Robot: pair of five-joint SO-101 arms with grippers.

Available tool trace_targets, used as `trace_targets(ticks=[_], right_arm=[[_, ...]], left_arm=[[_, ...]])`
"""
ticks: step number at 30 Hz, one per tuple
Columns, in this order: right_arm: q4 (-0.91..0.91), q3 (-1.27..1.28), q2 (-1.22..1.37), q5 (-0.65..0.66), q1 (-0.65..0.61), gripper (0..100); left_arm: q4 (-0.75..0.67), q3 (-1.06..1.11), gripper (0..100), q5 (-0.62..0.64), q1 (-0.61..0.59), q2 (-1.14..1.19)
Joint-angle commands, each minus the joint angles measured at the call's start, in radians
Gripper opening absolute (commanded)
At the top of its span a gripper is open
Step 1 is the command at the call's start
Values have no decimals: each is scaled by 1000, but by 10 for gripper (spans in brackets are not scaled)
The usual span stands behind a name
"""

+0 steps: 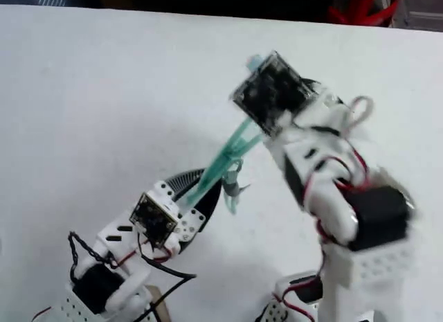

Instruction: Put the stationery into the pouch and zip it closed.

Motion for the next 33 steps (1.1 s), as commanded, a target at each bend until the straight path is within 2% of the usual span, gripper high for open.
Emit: trace_targets(ticks=[1,8,11,16,22,28,31,33], right_arm=[[-108,132,-19,-35,-65,19],[-177,232,-10,-29,-68,19],[-174,224,-27,-34,-24,19],[-91,180,-85,-28,-1,19],[-88,199,-77,-26,7,19],[-24,95,-137,-15,38,19],[42,130,-140,81,163,19],[54,204,-139,127,309,19]], left_arm=[[6,-38,80,12,4,2],[6,-38,81,9,4,2],[2,-38,82,9,4,2],[0,-38,82,9,4,2],[0,-38,82,9,4,2],[5,-38,80,8,2,2],[5,-38,80,8,-8,2],[-2,-38,80,14,-47,2]])
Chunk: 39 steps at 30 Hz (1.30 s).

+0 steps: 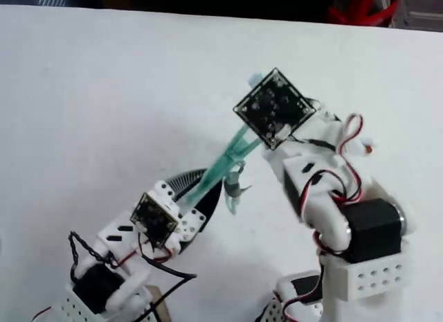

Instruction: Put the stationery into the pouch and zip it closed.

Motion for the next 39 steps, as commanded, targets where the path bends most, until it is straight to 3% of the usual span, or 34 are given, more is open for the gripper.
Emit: trace_targets(ticks=[1,4,7,14,19,23,27,29,32,39], right_arm=[[13,97,-7,100,243,19],[-41,327,-5,269,406,19],[-179,609,-5,420,460,19],[-585,994,-5,446,556,21],[-676,1122,-5,448,556,21],[-647,1154,-5,516,562,46],[-561,1145,-7,493,558,227],[-547,1131,-7,468,558,272],[-475,1063,-7,431,555,253],[-47,646,1,391,464,231]], left_arm=[[-2,-40,80,15,-65,-1],[-2,-44,80,17,-105,-1],[-2,-40,80,17,-102,-1],[5,-40,80,17,-104,-1],[5,-38,80,17,-102,-1],[5,-34,80,18,-102,-1],[-14,-12,80,18,-102,-1],[-26,-8,80,18,-102,-1],[-28,-8,80,18,-102,-1],[-29,-9,80,18,-102,-1]])
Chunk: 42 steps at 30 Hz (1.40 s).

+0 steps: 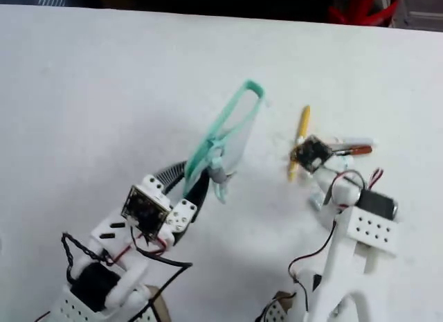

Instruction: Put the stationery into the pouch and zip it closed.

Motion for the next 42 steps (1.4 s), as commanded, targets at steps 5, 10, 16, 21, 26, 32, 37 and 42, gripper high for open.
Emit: trace_targets(ticks=[5,10,16,21,26,32,37,42], right_arm=[[328,-473,222,-135,-122,231],[344,-571,581,-153,-127,231],[156,-493,759,-152,-133,231],[-42,-292,719,-152,-160,231],[-180,-189,714,-150,-145,231],[-239,-181,717,-71,-87,228],[-243,-187,714,-38,-88,39],[-220,-253,628,-44,-84,21]], left_arm=[[-21,-6,80,12,-5,2],[-17,-5,80,32,-5,2],[-18,3,82,60,-5,2],[-23,15,83,60,-5,2],[-23,15,83,61,-5,2],[-23,15,83,64,-5,2],[-23,15,83,64,-5,2],[-23,15,83,64,-5,2]])
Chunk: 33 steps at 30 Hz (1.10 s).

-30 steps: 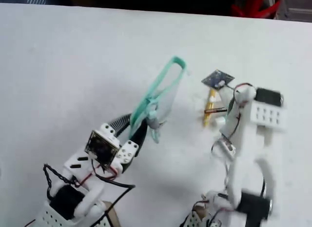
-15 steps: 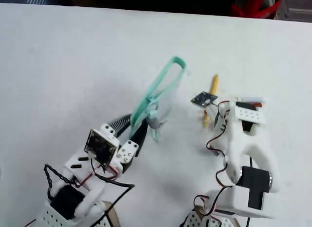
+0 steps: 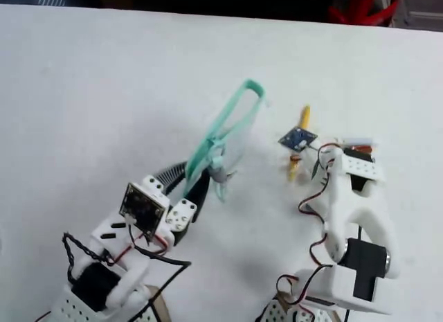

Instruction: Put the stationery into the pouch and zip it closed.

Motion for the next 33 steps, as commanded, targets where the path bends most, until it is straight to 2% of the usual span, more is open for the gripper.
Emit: trace_targets(ticks=[1,5,11,14,20,27,30,33], right_arm=[[28,-84,-119,-14,10,13],[165,-203,-349,-146,-1,18],[225,-316,-700,-339,-125,17],[242,-433,-728,-460,-214,17],[317,-738,-604,-723,-398,17],[170,-804,-662,-941,-572,17],[58,-706,-736,-996,-634,17],[-96,-517,-802,-991,-696,17]], left_arm=[[-17,2,83,12,-5,4],[-17,2,83,12,-5,4],[-17,2,83,12,-5,4],[-17,2,83,12,-5,4],[-17,2,83,12,-5,4],[-17,2,83,11,-5,4],[-18,2,83,8,-5,4],[-18,2,83,8,-5,4]])
